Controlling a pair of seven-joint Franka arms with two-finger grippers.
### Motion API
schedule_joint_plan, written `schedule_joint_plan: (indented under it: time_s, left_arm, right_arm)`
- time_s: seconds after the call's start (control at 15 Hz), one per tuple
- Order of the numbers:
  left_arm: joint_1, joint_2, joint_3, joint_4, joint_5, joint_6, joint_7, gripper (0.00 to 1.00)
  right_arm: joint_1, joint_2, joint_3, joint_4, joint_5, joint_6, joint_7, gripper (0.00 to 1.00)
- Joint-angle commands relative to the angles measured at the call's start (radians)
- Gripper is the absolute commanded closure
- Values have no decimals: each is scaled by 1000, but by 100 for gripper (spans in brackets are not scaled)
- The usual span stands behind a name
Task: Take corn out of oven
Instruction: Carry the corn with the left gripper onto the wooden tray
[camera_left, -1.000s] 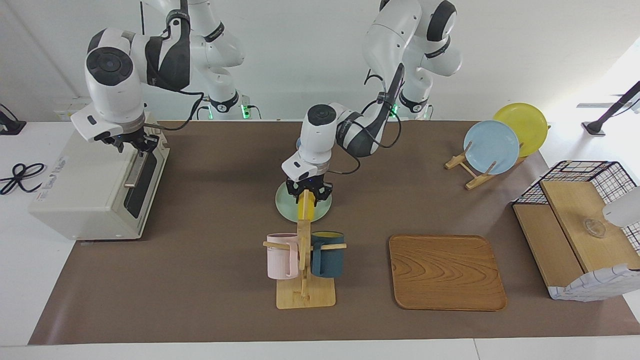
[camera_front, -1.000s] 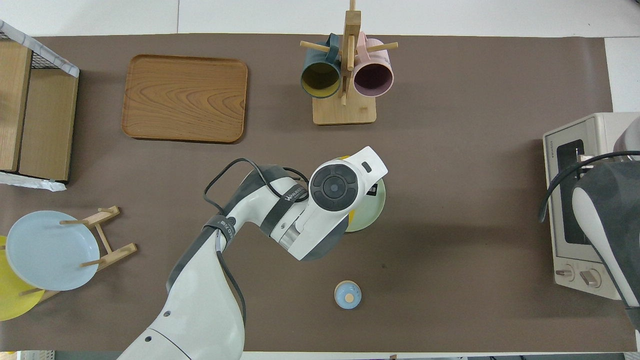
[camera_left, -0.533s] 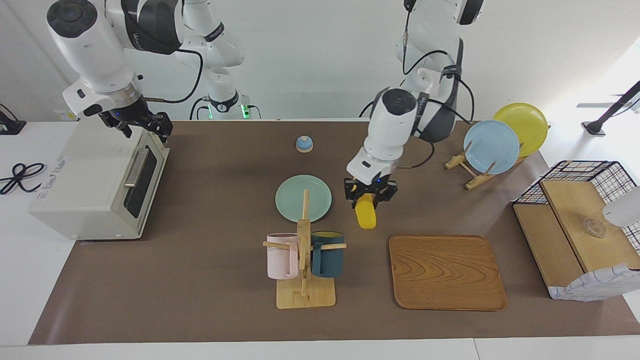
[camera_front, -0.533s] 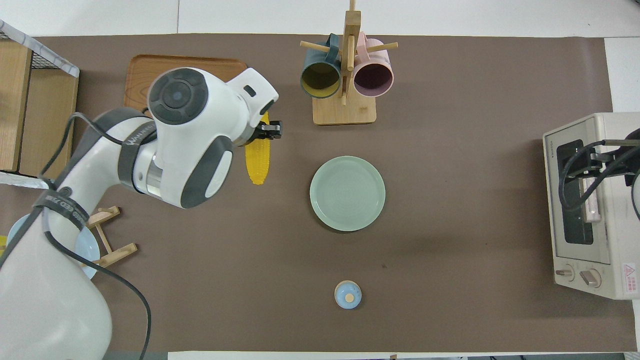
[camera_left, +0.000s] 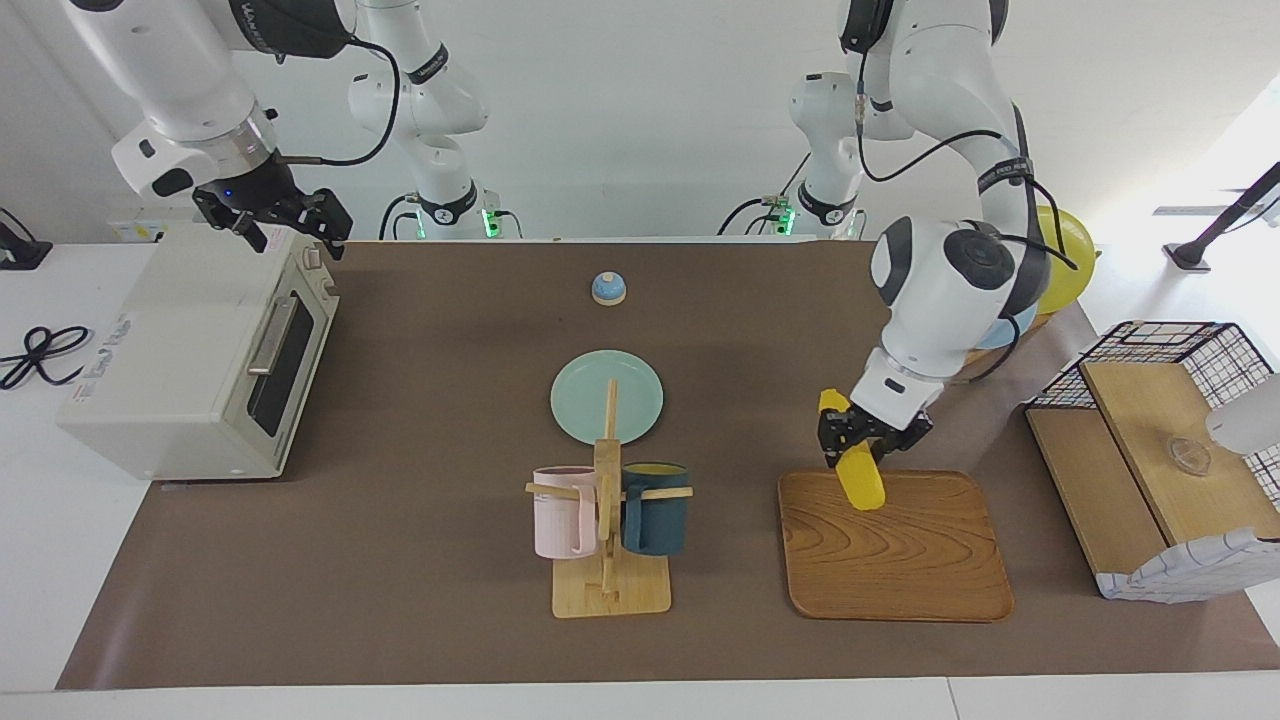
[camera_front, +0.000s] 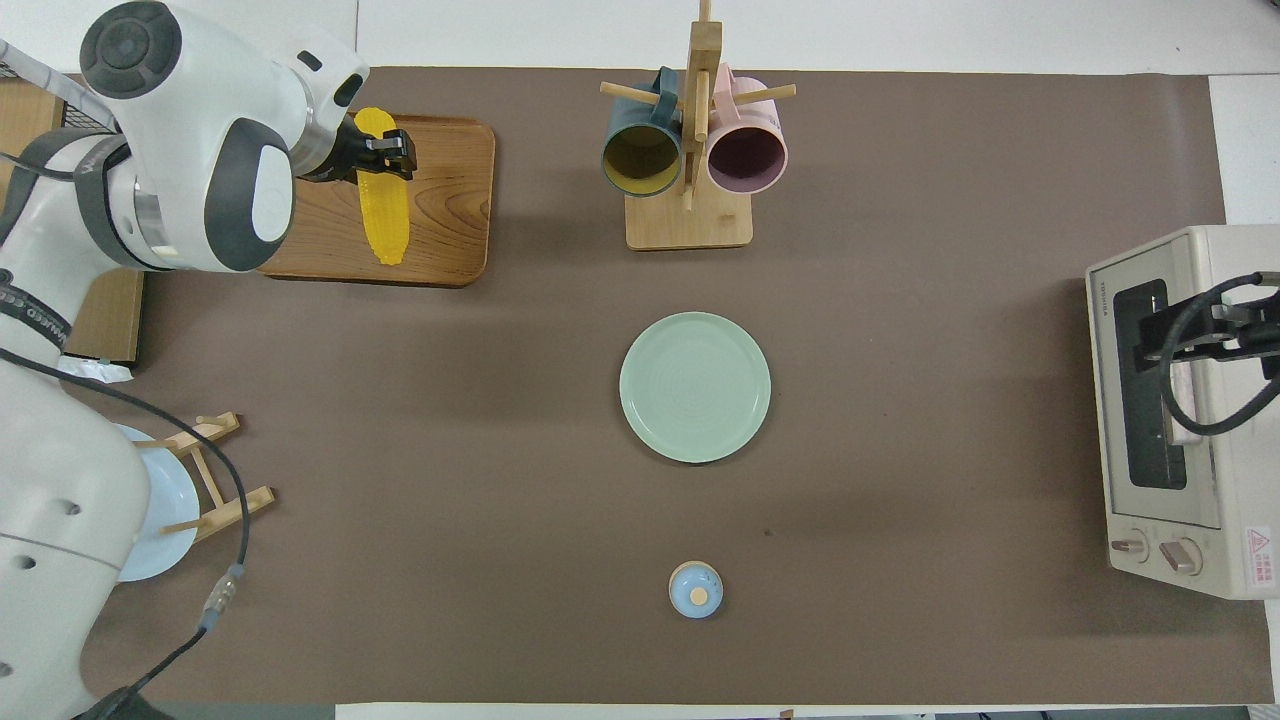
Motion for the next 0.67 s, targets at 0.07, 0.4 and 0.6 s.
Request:
schedule_joint_plan:
  time_s: [0.07,0.4,0.6]
  left_arm:
    - [53,139,-9,164,-16,7,77,100]
    - [75,153,-6,98,-4,86,173,100]
    - [76,124,-5,16,-4,149,219,100]
  right_arm:
    - [20,10,10,28,22,-34,-49,0]
    - [75,11,-22,47,13,-5,-51,0]
    - [61,13,-22,44,13,-3,-51,0]
